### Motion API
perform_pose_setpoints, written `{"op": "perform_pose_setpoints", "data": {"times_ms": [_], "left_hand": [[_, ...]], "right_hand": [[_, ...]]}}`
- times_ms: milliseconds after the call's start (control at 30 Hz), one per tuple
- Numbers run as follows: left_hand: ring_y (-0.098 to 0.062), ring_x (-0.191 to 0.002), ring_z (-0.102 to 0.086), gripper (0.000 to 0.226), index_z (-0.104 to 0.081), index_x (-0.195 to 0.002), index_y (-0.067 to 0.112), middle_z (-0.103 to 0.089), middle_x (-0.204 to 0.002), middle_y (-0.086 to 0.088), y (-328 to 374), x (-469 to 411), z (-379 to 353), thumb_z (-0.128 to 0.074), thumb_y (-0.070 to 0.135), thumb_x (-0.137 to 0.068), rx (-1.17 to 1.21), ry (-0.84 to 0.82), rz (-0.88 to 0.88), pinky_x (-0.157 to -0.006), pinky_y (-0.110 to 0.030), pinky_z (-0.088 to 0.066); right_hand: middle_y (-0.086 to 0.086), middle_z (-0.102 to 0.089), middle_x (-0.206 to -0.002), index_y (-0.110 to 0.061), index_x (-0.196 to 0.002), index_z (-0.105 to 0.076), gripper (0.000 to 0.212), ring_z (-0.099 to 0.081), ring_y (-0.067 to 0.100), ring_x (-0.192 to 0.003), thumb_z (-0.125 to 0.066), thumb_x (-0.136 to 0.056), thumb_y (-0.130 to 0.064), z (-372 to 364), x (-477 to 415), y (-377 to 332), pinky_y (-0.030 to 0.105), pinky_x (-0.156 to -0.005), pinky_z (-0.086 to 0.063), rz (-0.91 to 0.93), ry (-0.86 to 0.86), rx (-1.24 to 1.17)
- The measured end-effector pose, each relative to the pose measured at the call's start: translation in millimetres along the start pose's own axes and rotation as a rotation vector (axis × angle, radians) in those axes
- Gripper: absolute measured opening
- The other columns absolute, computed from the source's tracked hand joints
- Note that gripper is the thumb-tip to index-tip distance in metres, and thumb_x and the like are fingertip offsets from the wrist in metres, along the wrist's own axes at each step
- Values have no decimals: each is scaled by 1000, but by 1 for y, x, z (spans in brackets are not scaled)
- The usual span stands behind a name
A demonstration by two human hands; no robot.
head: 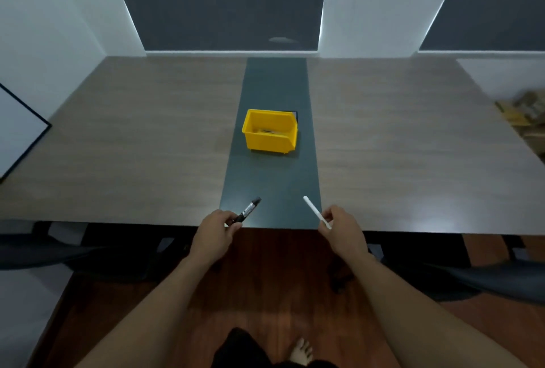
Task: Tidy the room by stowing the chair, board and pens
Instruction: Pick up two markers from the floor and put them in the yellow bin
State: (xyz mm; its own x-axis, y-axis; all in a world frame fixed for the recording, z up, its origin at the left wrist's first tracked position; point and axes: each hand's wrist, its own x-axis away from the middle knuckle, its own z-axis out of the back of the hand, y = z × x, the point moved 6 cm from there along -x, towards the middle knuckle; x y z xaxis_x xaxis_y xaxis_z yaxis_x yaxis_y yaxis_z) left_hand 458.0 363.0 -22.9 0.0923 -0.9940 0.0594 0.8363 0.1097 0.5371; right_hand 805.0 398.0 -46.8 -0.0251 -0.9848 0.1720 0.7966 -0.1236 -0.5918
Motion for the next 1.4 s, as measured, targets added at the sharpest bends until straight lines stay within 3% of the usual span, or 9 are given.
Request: {"op": "perform_pose_setpoints", "data": {"times_ms": [133,333,600,733,900,1200,1400], "left_hand": [[-17,-84,-58,21,-77,-112,17,-61,-92,6,1,-40,3,-75,32,-97,38,25,19,-75,-34,-43],[-8,-80,-62,18,-79,-110,24,-60,-90,17,-2,-110,-3,-78,33,-94,156,37,-40,-78,-38,-54],[-13,-84,-62,22,-80,-109,23,-67,-95,7,-4,-235,2,-81,36,-91,223,-25,-116,-78,-39,-55],[-6,-83,-61,21,-79,-108,26,-69,-94,11,-8,-298,19,-84,30,-88,230,-41,-168,-77,-32,-53],[-9,-84,-65,22,-80,-112,30,-74,-99,7,-25,-357,21,-82,31,-91,218,-95,-196,-80,-36,-57],[-15,-88,-63,25,-79,-120,26,-73,-99,5,-24,-416,10,-74,34,-97,193,-75,-247,-79,-36,-55],[-14,-93,-59,25,-76,-123,34,-72,-101,10,-28,-448,-6,-65,42,-101,77,-123,-282,-84,-37,-52]], "right_hand": [[-5,-63,-93,-26,-92,-59,15,-60,20,-81,-73,-87,-25,3,-42,-2,37,-67,-46,17,5,-19],[-6,-64,-95,-26,-94,-61,14,-60,19,-85,-74,-87,-25,-4,-104,-13,41,-72,-52,26,-7,-10],[-7,-66,-96,-30,-94,-61,16,-61,16,-83,-75,-90,-24,17,-195,-31,32,-64,-40,-29,57,-2],[-8,-66,-95,-27,-98,-63,14,-62,15,-80,-73,-90,-21,22,-239,-44,35,-67,-47,-73,85,-12],[-4,-68,-95,-22,-100,-69,14,-63,18,-85,-75,-88,-19,18,-285,-74,37,-71,-51,-27,112,-19],[-2,-70,-94,-20,-99,-67,13,-64,18,-83,-76,-89,-18,-7,-345,-110,33,-70,-47,5,29,-37],[3,-72,-98,-19,-101,-73,13,-67,22,-89,-77,-89,-18,-25,-386,-125,37,-76,-54,28,-45,-39]]}}
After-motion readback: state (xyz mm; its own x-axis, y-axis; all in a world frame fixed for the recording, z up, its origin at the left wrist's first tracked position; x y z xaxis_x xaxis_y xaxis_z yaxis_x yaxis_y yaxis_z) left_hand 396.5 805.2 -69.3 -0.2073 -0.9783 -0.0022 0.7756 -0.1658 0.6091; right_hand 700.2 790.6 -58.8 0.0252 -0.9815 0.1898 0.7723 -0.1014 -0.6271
